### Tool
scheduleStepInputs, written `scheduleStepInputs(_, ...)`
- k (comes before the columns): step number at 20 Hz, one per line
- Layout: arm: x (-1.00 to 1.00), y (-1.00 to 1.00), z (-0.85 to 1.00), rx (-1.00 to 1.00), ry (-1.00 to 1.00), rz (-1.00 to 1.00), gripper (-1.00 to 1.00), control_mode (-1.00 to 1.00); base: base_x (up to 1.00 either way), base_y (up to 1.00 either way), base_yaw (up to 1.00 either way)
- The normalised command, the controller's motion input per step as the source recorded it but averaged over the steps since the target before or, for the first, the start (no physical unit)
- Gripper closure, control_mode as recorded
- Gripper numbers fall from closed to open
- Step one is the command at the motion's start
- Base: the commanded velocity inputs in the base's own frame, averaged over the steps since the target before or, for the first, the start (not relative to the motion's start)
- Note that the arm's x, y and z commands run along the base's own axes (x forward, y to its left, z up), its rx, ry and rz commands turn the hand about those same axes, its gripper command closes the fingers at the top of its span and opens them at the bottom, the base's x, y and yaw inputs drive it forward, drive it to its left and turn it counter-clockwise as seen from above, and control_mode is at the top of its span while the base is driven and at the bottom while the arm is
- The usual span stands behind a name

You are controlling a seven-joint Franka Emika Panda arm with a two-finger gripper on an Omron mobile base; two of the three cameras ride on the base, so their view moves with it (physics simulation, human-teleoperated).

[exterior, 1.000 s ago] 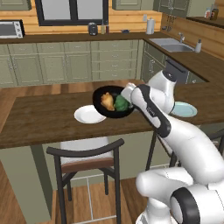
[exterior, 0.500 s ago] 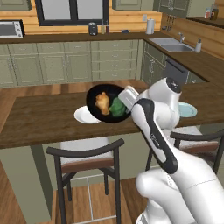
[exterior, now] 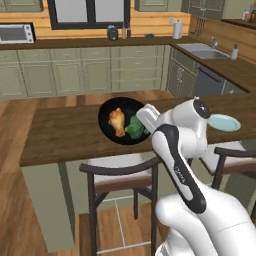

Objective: Pick the chicken drumstick and broccoli from their plates and place them in the bowl. Then put the bowl in the fridge.

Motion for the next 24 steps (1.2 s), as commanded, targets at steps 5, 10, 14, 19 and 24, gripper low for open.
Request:
scheduleStepInputs(5,0.0,0.0,0.0,0.0,0.0,0.0,1.0,1.0,-0.02,1.0,0.0)
scheduleStepInputs(10,0.0,0.0,0.0,0.0,0.0,0.0,1.0,1.0,0.02,1.0,-0.01)
scheduleStepInputs(14,0.0,0.0,0.0,0.0,0.0,0.0,1.0,1.0,0.12,1.0,-0.08)
scheduleStepInputs(19,0.0,0.0,0.0,0.0,0.0,0.0,1.0,1.0,0.68,1.0,-0.12)
scheduleStepInputs(24,0.0,0.0,0.0,0.0,0.0,0.0,1.0,1.0,1.0,0.9,-0.18)
